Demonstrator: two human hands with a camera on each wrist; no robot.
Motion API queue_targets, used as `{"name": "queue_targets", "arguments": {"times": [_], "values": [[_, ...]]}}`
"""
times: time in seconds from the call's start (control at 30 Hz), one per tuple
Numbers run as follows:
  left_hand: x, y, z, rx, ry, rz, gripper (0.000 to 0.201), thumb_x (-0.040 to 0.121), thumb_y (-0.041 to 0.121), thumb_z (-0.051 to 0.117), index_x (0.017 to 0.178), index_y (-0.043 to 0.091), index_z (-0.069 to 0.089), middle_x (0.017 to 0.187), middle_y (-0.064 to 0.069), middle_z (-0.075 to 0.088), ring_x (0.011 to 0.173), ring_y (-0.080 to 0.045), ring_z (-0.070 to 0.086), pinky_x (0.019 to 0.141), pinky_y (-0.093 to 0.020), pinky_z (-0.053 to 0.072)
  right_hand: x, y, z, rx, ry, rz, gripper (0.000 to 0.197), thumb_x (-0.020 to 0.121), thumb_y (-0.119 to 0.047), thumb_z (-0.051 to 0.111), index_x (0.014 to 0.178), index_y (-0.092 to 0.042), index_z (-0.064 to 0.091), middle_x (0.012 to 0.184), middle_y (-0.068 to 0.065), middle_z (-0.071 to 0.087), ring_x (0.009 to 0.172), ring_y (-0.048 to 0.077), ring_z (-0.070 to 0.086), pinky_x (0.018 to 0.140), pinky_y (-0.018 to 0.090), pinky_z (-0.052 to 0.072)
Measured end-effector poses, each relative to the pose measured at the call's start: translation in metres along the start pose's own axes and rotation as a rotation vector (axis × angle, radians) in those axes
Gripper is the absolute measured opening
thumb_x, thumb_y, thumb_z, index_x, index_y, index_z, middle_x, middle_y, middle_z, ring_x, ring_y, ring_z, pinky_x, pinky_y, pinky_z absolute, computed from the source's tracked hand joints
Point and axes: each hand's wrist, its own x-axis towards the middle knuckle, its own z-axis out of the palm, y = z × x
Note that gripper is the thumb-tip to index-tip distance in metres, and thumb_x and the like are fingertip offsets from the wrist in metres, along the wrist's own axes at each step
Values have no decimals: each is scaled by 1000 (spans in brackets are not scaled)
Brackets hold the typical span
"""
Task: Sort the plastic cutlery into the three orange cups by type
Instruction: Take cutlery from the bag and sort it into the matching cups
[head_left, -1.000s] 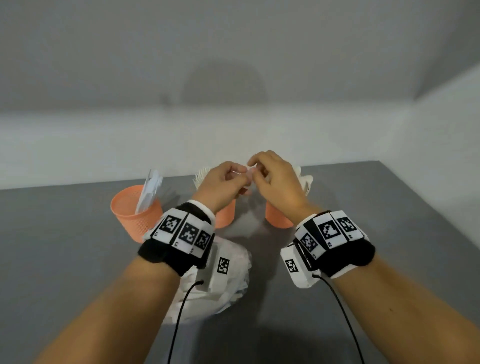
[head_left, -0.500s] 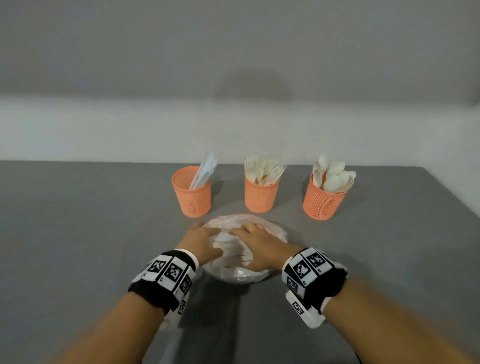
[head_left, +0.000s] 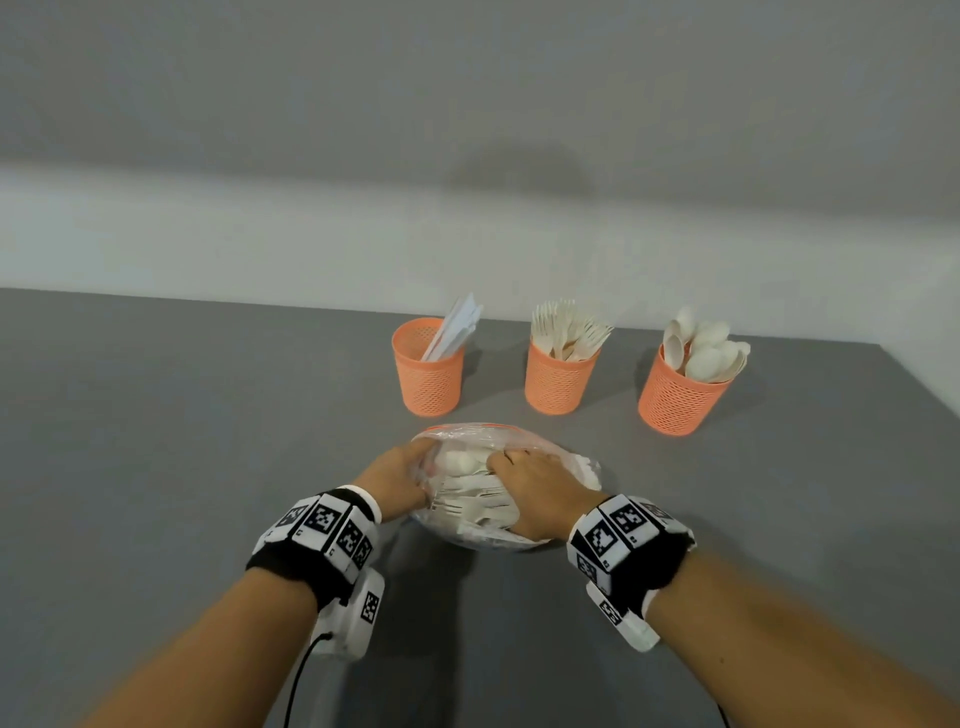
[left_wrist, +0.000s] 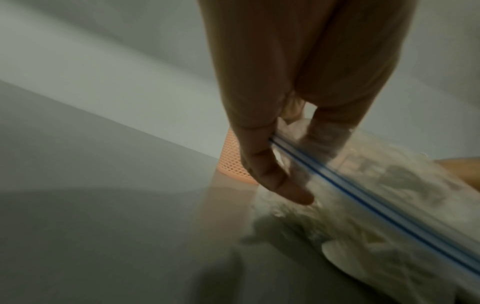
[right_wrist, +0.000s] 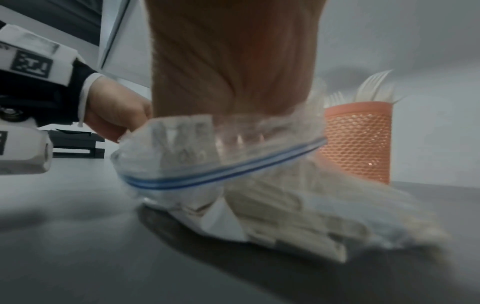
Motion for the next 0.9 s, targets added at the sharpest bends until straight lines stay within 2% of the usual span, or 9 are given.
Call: {"name": "queue_targets", "arguments": {"times": [0.1,0.23,0.37,0.5,0.57,0.67,0.73,0.83,0.9], "values": [[-2,-4,-3,-48,18,19,69,71,-14,59,133,14,45,113,-10,60,107,-26,57,97,-34,45,3,-8,0,-51,-56,23,58,79,-45,65,120,-8,46,121,12,51,113,28,50,98,37,38],[-4,-7,-3,-262,41,9,62,70,-27,53,119,11,50,86,0,56,77,-17,56,73,-20,49,4,-14,1,14,-23,9,42,78,-24,68,112,-9,48,114,9,55,105,26,54,88,32,42],[-4,-5,-6,-232,54,26,62,71,-25,51,126,3,53,88,0,60,72,-11,56,67,-11,49,3,-10,-3,48,-38,62,40,80,-33,63,111,-12,51,108,5,60,100,24,57,81,31,43],[-7,-2,-8,-68,59,47,62,76,-15,50,133,10,51,117,-13,64,103,-28,62,86,-22,42,2,-4,-15,201,-58,76,37,80,-32,62,111,-13,56,113,4,63,105,23,57,83,29,42],[-9,-4,-7,8,57,58,63,79,-12,47,135,15,49,124,-12,61,114,-31,57,92,-22,40,0,0,-24,335,-64,74,42,80,-25,65,119,-13,55,119,3,61,110,21,55,84,23,36],[-11,-3,-3,113,25,77,61,82,-4,50,138,21,45,124,-14,55,114,-31,54,96,-26,39,-4,5,-37,604,-13,102,58,75,-12,72,129,-16,51,117,-3,61,108,14,55,89,21,37],[-11,0,2,181,3,54,56,83,-1,50,136,17,45,125,-16,50,114,-33,52,98,-32,39,-8,6,-42,761,-9,127,62,72,-3,74,128,-13,51,114,-6,58,106,11,53,93,21,38],[-9,6,6,203,-26,-1,63,81,-2,52,140,14,37,137,-11,43,124,-29,46,102,-31,37,-10,6,-39,689,-73,77,66,71,-8,75,131,-16,50,124,-3,59,113,15,55,102,29,41],[-7,8,5,196,-6,10,65,82,-3,50,142,16,34,137,-12,44,123,-28,46,100,-29,37,-12,5,-37,552,-101,65,61,73,-13,72,130,-22,52,124,-2,62,112,15,57,100,30,43]]}}
